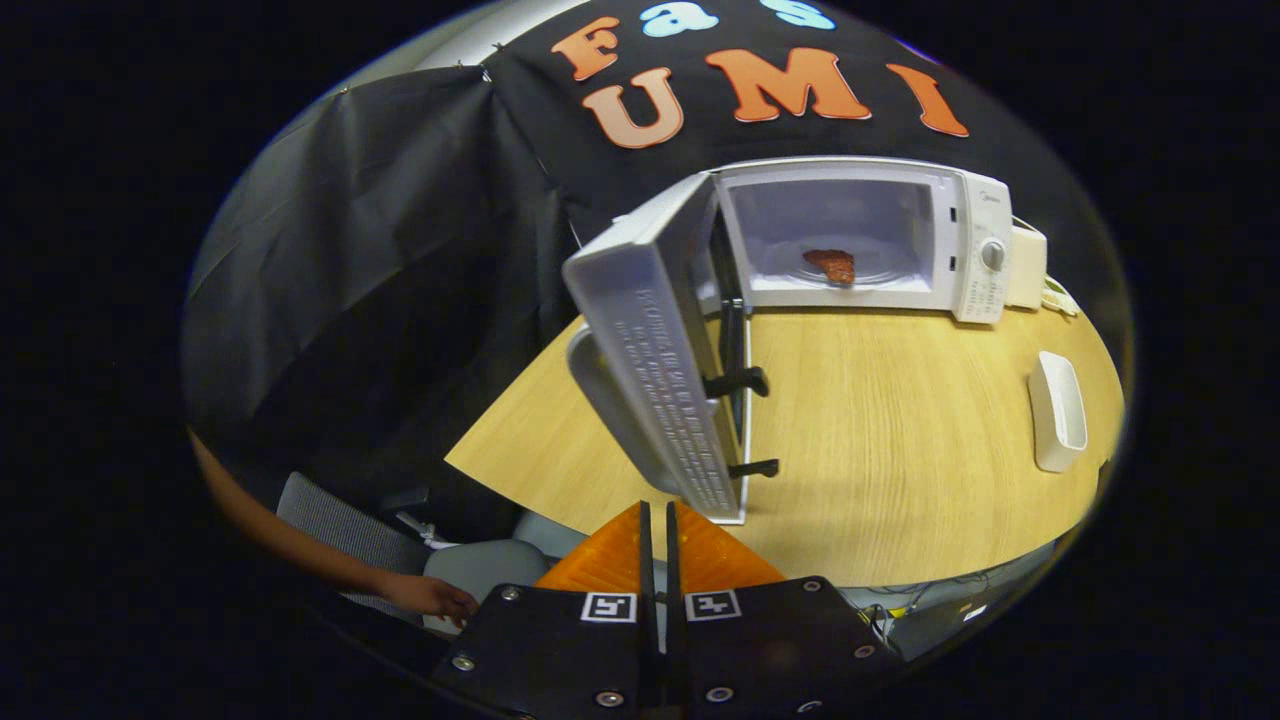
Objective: Open the microwave, put the food inside, and close the microwave door.
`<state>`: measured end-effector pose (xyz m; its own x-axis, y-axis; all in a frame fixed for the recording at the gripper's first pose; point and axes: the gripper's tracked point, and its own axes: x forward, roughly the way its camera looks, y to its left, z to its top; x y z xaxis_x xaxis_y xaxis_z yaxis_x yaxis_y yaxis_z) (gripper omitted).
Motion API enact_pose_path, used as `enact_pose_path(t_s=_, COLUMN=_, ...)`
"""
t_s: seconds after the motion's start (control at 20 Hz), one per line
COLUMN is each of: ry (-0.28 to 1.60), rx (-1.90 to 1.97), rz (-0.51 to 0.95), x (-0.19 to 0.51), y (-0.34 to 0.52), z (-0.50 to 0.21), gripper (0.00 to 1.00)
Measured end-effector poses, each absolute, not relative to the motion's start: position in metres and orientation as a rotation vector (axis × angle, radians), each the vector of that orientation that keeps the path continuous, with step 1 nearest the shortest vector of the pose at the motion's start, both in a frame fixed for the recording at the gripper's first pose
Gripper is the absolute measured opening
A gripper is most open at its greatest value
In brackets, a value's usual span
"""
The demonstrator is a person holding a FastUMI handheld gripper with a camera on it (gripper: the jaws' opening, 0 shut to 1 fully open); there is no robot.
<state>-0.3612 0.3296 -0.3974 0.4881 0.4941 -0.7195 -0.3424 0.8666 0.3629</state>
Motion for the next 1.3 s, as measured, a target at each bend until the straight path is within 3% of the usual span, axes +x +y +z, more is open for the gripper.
enact_pose_path(t_s=0.5, ry=0.882, rx=0.185, rz=0.524, x=-0.328, y=0.349, z=-0.401, gripper=0.01)
enact_pose_path(t_s=1.1, ry=0.929, rx=0.123, rz=0.235, x=-0.291, y=0.211, z=-0.413, gripper=0.08)
enact_pose_path(t_s=1.3, ry=0.91, rx=0.082, rz=0.217, x=-0.269, y=0.188, z=-0.407, gripper=0.06)
